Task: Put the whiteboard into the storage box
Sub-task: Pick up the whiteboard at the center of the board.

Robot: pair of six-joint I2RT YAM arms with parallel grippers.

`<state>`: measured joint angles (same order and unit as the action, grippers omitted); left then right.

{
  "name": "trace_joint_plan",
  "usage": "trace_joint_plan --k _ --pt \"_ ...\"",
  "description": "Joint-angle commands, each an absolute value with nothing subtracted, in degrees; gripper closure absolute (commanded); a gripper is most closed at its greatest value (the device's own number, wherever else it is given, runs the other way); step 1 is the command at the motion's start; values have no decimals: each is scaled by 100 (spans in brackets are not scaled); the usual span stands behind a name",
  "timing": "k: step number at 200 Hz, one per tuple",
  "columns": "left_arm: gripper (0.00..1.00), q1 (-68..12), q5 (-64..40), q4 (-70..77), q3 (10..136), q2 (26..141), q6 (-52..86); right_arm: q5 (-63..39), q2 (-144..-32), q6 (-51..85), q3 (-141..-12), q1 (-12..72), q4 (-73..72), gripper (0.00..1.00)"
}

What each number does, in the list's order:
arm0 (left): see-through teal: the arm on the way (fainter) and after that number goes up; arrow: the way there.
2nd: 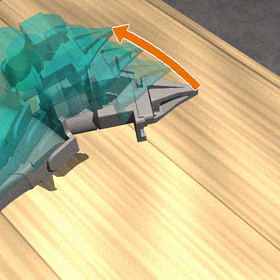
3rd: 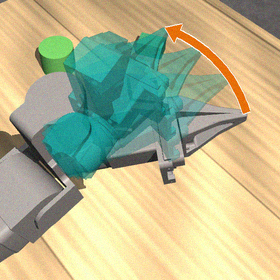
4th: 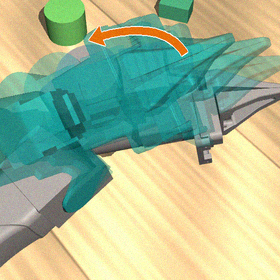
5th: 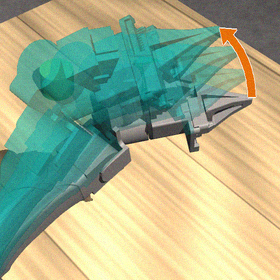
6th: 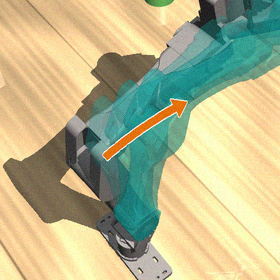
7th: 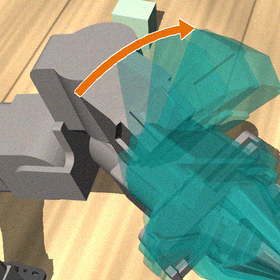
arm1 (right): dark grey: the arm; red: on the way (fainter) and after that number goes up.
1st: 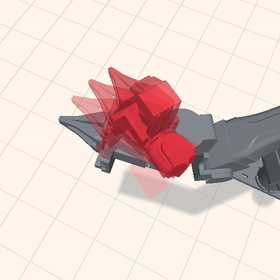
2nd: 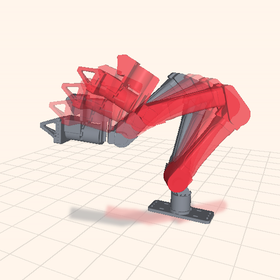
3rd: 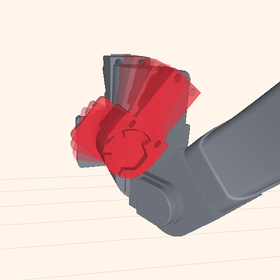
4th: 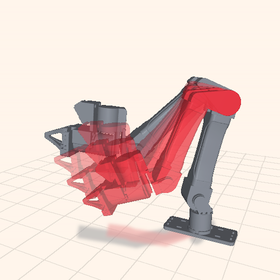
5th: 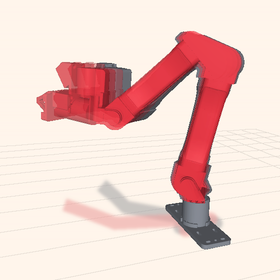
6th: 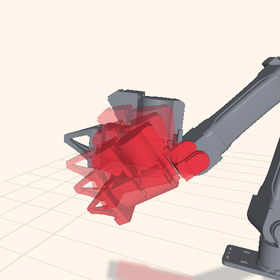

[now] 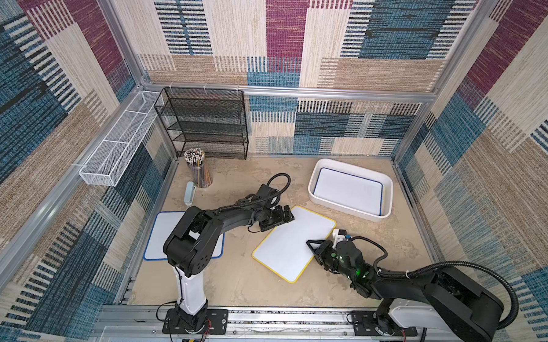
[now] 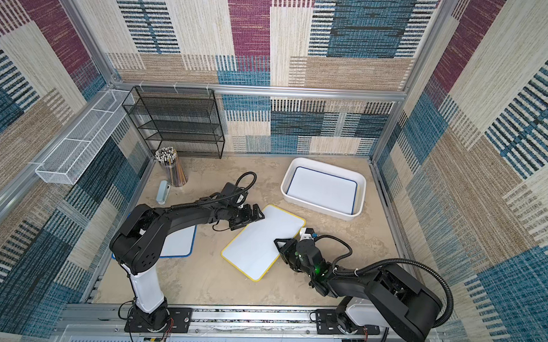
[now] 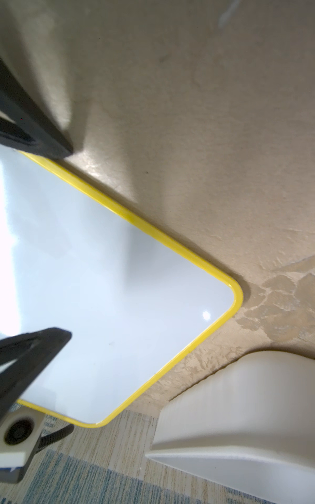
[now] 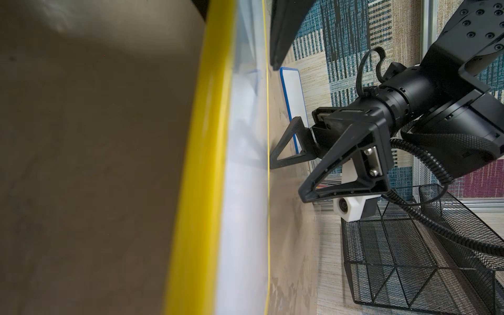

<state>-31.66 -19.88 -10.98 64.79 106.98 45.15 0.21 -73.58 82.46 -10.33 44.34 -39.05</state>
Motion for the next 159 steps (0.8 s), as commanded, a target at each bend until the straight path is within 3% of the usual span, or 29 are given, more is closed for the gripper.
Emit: trace_joint_plan --k 1,159 --pt "1 -3140 -1915 -1971 6401 10723 4663 174 -7325 8262 -1038 4455 -3953 76" --pt "1 -3002 -1443 -2031 6402 9707 4338 771 -6194 7974 -1303 4474 -2827 93"
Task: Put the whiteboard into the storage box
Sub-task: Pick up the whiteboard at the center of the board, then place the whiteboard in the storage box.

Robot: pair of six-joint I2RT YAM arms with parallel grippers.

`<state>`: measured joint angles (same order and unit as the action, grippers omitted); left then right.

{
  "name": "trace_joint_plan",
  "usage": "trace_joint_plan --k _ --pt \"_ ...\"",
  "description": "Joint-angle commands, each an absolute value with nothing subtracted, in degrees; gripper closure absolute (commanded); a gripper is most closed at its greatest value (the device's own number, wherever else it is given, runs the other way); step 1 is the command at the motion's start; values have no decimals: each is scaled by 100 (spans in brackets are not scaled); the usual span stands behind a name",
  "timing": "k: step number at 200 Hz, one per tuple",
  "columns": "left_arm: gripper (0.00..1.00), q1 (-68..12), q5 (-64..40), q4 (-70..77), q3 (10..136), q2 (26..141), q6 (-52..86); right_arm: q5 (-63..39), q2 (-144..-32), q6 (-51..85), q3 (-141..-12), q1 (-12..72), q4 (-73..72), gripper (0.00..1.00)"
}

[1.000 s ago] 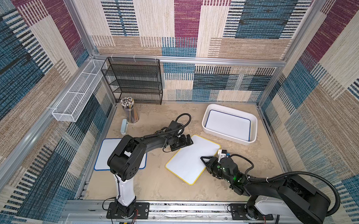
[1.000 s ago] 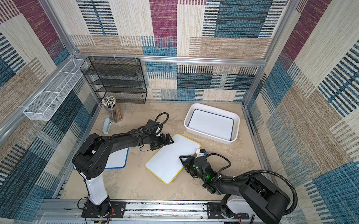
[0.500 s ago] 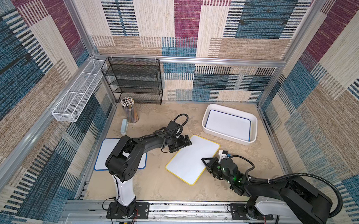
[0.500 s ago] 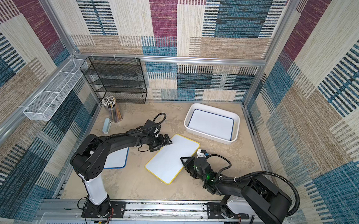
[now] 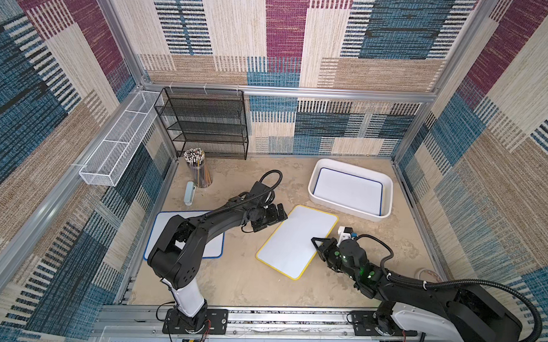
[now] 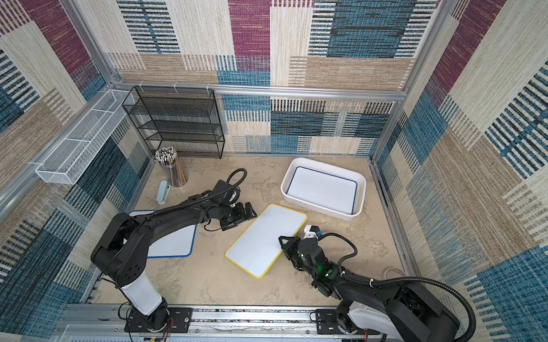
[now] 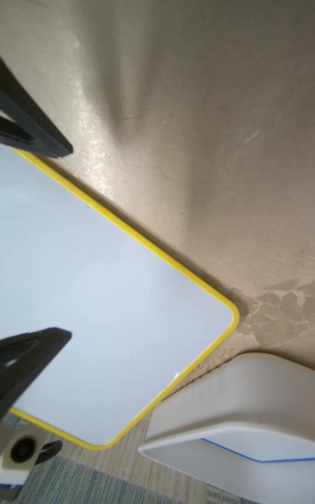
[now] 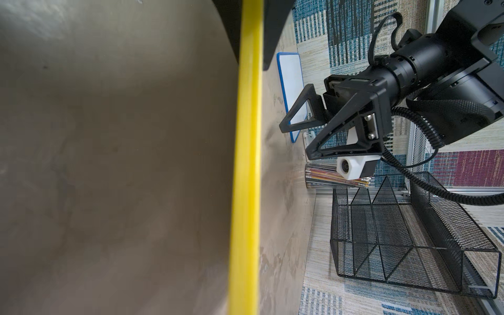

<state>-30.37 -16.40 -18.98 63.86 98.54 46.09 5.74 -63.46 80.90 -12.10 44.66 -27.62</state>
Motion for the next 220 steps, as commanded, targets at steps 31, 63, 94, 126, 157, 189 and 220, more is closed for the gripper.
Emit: trace_joint_plan --k 31,63,94,126,157,189,220 --pt "0 -2920 -1298 -2035 6401 9412 4193 730 -5983 7880 -1503 4479 -2582 93" --pt "0 -2892 -1045 -2022 6416 9035 3914 704 -5828 7797 -1823 4482 -2318 95" --pt "0 -2883 -843 -1963 6449 8666 3555 820 -5767 7722 -2181 4482 -2137 95" --pt "0 -2874 -549 -1977 6505 8257 3109 1244 -5766 7714 -2621 4474 -1833 95" --pt "0 -2874 -311 -1935 6502 7914 2756 1789 -5829 7906 -3164 4400 -1449 95" --pt "0 -2877 -257 -1789 6434 7737 2495 2426 -5950 8332 -3697 4299 -914 94" --pt "0 -2891 -439 -1637 6431 7647 2146 3393 -5952 9027 -4080 4273 -220 94"
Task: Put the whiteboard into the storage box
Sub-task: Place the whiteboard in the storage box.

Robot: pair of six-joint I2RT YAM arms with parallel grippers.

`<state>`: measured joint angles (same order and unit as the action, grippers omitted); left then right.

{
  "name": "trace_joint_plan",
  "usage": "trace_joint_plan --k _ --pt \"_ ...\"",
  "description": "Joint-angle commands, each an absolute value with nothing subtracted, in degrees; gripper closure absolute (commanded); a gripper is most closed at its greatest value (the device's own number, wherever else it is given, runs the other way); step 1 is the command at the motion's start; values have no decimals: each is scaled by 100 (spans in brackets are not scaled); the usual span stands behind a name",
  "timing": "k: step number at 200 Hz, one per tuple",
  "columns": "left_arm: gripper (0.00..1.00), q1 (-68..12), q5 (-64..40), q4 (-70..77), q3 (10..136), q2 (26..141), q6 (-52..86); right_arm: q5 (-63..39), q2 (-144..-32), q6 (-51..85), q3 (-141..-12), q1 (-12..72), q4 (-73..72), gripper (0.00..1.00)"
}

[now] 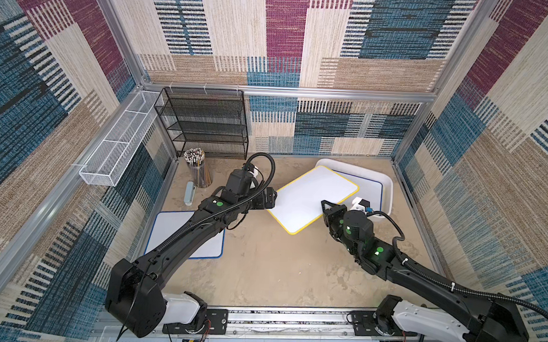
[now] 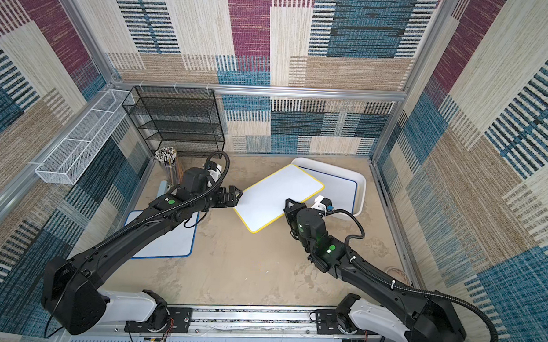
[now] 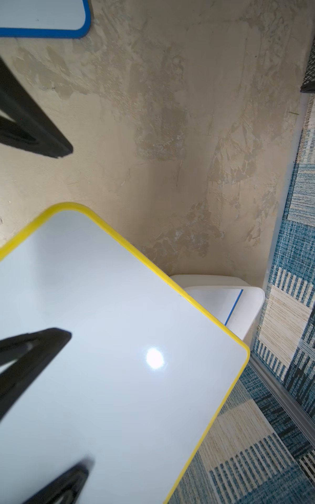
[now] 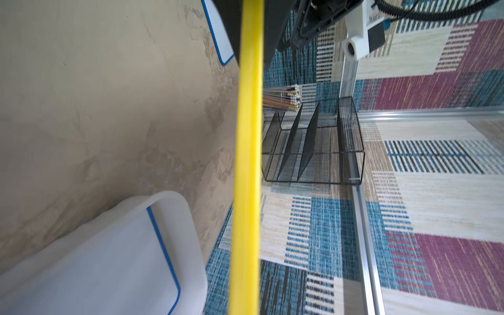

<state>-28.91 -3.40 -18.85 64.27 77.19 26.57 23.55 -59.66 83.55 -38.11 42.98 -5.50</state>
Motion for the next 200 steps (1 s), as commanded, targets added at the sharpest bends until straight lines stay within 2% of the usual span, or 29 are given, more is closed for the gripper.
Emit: trace_joint_plan --k 1,32,74,128,200 --pt "0 -2892 -439 -1636 6432 7638 2132 3423 -5951 9049 -4096 4277 -193 94" --pt "0 -2907 -554 -1577 6461 7654 1803 4321 -5943 9847 -4454 4233 473 93" --pt "0 -2998 -868 -1569 6574 7914 1618 4897 -6223 10754 -4867 4016 1162 92" --pt "0 -3445 -652 -1521 6566 8060 1273 4943 -6713 11686 -4982 3482 1474 92" --pt "0 -3884 -725 -1512 6541 8117 1365 4609 -7117 12001 -4928 2786 1468 91"
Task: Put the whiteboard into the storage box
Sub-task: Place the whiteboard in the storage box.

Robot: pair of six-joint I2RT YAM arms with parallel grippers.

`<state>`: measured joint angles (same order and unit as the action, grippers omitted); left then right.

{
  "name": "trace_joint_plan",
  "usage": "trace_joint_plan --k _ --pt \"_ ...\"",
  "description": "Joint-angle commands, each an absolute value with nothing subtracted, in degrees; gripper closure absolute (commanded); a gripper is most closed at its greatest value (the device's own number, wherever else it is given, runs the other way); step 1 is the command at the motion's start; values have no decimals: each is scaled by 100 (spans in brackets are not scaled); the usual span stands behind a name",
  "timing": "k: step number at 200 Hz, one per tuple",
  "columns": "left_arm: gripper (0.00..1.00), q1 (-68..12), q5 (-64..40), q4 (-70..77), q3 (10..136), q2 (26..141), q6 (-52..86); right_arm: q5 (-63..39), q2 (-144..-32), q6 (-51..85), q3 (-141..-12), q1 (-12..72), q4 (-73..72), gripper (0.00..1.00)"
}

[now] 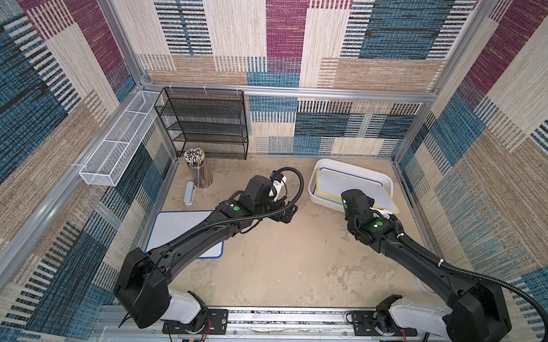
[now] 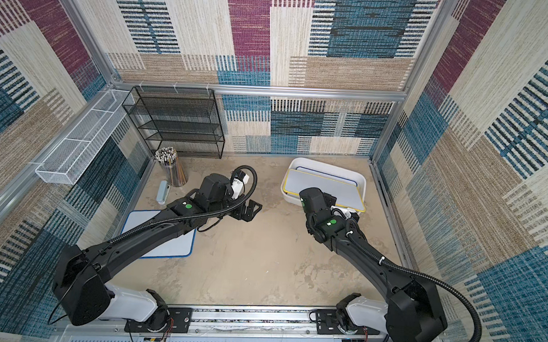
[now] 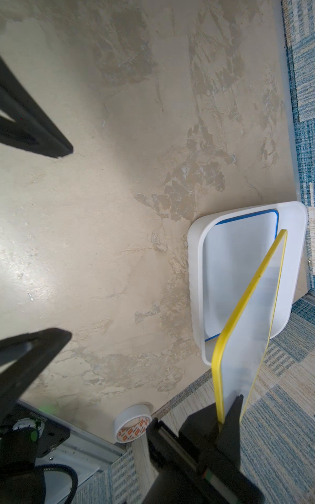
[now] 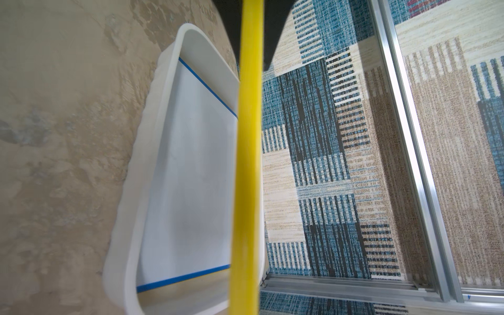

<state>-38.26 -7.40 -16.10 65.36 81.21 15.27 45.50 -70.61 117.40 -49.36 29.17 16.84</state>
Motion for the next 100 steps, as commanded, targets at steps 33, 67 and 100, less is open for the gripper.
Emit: trace_joint_plan --k 33,67,100 --pt "0 -3915 -844 -1463 6522 8069 1470 4492 -7369 12080 -5036 2542 1564 91" --pt "0 -3916 -901 -1460 6546 8144 1477 4332 -7667 12037 -5080 2307 1319 91" --pt "0 -3920 -922 -1459 6557 8200 1485 4180 -8175 11837 -5484 2163 1274 91"
